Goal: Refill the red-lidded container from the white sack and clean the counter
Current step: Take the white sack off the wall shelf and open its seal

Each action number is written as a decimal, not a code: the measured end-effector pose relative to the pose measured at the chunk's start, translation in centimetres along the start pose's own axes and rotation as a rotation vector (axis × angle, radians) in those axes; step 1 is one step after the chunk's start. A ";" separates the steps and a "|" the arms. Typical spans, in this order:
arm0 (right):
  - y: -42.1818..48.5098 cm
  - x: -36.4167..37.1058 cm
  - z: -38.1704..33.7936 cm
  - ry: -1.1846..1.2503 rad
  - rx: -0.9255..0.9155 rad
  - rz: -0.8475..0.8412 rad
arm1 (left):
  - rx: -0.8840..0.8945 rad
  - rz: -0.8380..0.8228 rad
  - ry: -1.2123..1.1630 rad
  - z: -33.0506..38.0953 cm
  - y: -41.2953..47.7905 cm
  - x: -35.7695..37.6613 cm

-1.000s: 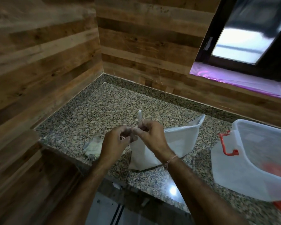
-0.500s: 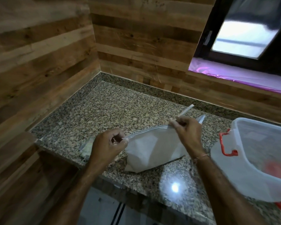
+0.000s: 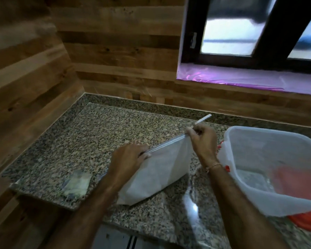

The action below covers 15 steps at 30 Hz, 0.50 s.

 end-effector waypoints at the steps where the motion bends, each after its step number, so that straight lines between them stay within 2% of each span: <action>1: 1.4 -0.5 0.7 0.027 0.054 0.037 | -0.004 0.012 -0.009 -0.1 -0.5 -0.1; 4: 3.9 -0.2 1.9 0.088 0.188 0.100 | -0.026 0.043 0.007 0.3 -1.4 -0.5; 6: 3.6 1.0 2.1 0.185 0.267 0.076 | -0.073 0.007 0.016 0.2 -1.8 -0.9; 10: 2.1 3.2 4.1 0.478 0.437 -0.039 | -0.333 -0.103 0.037 -3.0 -5.3 -2.2; 12: 1.7 3.7 5.5 0.567 0.405 -0.134 | -0.435 -0.063 -0.100 -4.5 -8.0 -2.8; 15: 0.9 3.8 6.7 0.601 0.318 -0.291 | -0.588 0.120 -0.421 -4.7 -10.5 -2.8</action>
Point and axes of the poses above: each hand's wrist, its own y-axis towards the middle knuckle, its own x-axis out of the palm, z = x × y, the point moved 3 cm from there along y, towards the middle knuckle, and after that the axes turned 10 degrees about x, right-handed, at the moved point
